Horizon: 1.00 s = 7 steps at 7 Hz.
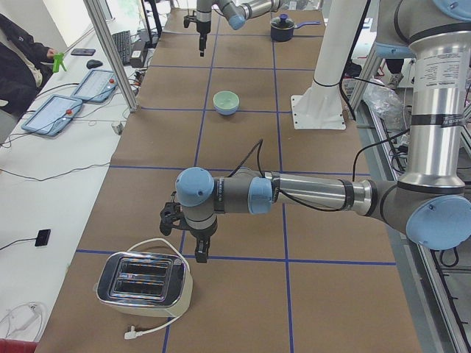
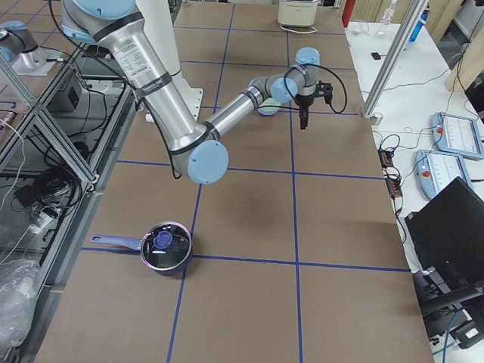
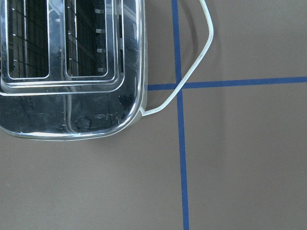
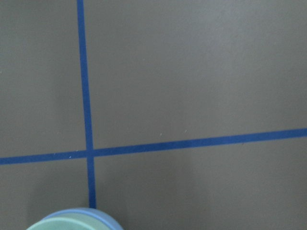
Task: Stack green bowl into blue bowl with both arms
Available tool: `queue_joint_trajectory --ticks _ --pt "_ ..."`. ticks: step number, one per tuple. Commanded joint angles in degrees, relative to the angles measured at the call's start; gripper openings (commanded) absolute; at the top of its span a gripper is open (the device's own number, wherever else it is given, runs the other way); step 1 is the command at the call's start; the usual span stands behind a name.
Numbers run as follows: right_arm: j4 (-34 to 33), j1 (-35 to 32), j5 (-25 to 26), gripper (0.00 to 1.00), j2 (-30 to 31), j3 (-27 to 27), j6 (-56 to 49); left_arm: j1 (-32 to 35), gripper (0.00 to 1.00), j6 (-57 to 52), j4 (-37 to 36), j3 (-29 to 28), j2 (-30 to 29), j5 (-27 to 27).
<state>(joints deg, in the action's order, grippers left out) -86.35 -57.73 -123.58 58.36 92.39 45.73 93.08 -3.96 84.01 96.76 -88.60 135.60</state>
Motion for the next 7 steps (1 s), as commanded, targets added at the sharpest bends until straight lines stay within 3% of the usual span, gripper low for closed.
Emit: queue_joint_trajectory --ticks 1,4,7 --pt "-0.9 -13.6 -4.6 1.00 9.2 -0.7 -21.6 0.0 0.98 0.4 0.1 -0.2 -0.5 0.0" --pt "-5.8 -27.1 -6.2 1.00 20.5 -0.3 -44.6 0.0 0.98 0.0 1.1 -0.3 -1.0 0.0" --pt "-5.6 -33.0 -6.1 1.00 29.1 2.3 -47.4 0.1 0.98 -0.4 6.8 -0.7 0.4 -0.2"
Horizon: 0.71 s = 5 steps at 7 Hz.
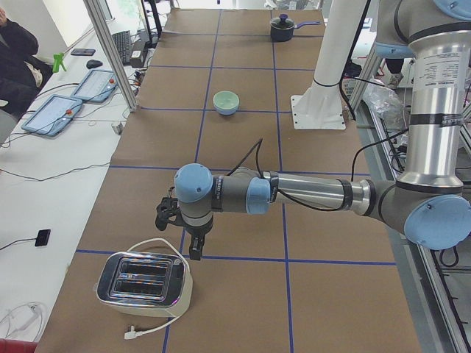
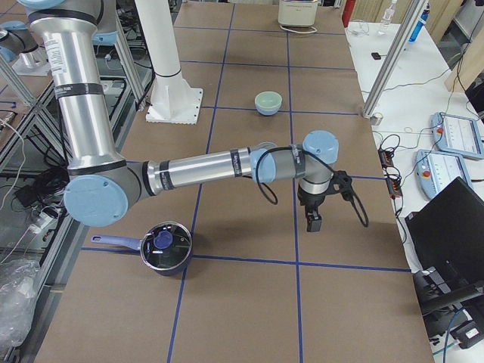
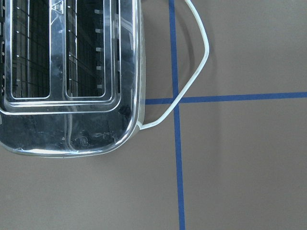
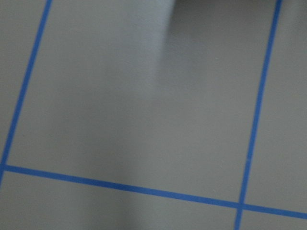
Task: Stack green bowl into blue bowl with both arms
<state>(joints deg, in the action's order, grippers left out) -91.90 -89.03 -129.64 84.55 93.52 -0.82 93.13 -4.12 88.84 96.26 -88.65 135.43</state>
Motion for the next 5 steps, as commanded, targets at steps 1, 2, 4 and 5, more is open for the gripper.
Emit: queue_joint_trajectory --ticks 1,2,4,5 --pt "0.2 -1.8 0.2 1.00 4.0 1.5 -0.6 0.0 0.98 -0.2 2.7 0.1 0.7 -0.1" --pt "0.5 -1.7 0.2 1.00 4.3 1.5 -0.1 0.0 0.98 -0.3 2.7 0.2 0.7 -0.3" --pt "0.5 -1.6 0.1 1.00 4.3 1.4 0.2 0.0 0.98 0.0 2.7 -0.2 0.7 -0.3" --pt "0.5 -1.7 0.2 1.00 4.3 1.4 0.2 0.0 0.98 0.0 2.7 -0.1 0.7 -0.4"
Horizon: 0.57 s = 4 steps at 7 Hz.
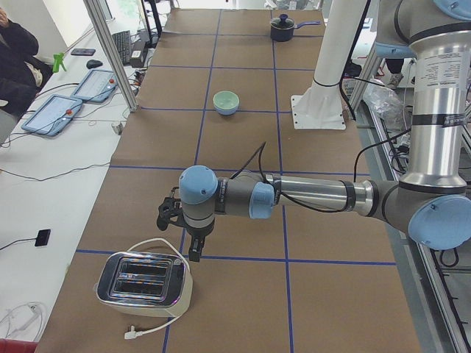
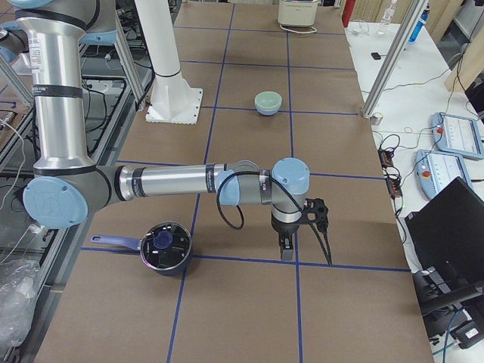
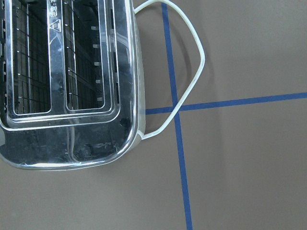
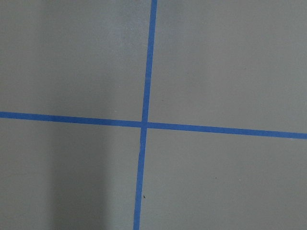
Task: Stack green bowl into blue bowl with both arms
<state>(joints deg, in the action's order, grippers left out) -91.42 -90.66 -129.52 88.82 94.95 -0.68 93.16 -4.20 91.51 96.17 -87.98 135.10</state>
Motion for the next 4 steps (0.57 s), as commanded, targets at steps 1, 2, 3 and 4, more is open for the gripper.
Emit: queue_joint_trajectory --ticks 1,2,3,4 --pt "0.1 0.0 0.1 1.00 0.0 0.0 0.1 0.0 0.98 0.1 0.0 0.0 0.0 -0.1" --pt "0.1 0.0 0.1 1.00 0.0 -0.1 0.1 0.0 0.98 0.1 0.0 0.0 0.0 -0.1" --pt "0.1 0.0 0.1 1.00 0.0 -0.1 0.1 0.0 0.98 0.1 0.0 0.0 0.0 -0.1" --pt "0.1 0.0 0.1 1.00 0.0 -0.1 0.1 0.0 0.98 0.1 0.0 0.3 0.8 -0.1"
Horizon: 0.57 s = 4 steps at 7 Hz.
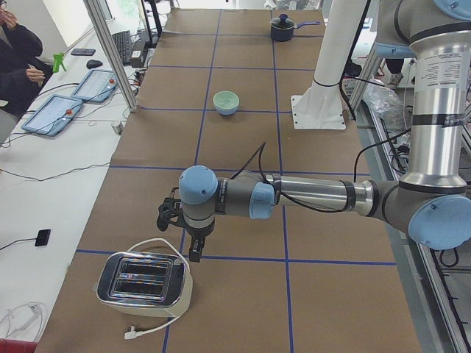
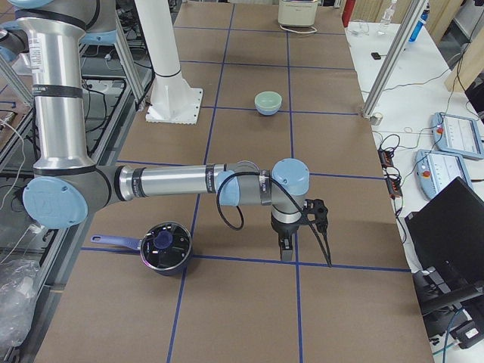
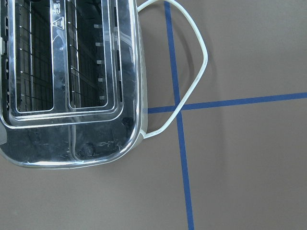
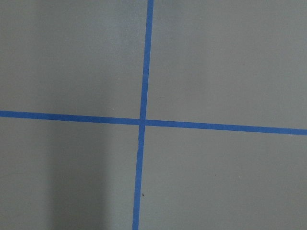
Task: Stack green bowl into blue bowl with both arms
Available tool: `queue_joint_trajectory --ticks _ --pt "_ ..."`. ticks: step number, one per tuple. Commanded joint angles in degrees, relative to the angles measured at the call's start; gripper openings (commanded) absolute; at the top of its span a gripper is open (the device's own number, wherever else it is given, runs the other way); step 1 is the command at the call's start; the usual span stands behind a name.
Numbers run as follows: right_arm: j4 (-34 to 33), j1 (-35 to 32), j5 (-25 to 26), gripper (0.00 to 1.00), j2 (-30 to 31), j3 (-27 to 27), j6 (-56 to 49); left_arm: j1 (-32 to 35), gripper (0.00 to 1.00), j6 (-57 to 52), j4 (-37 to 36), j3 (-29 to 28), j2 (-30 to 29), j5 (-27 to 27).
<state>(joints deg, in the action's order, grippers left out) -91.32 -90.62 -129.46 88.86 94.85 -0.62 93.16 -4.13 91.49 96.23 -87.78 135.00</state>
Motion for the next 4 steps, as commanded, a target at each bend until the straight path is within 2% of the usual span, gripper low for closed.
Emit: queue_joint_trajectory --ticks 1,4 --pt "0.0 0.0 -0.1 1.00 0.0 0.0 0.0 0.0 0.98 0.0 0.0 0.5 0.7 0.0" --pt "0.0 0.0 -0.1 1.00 0.0 0.0 0.0 0.0 0.98 0.0 0.0 0.4 1.2 0.0"
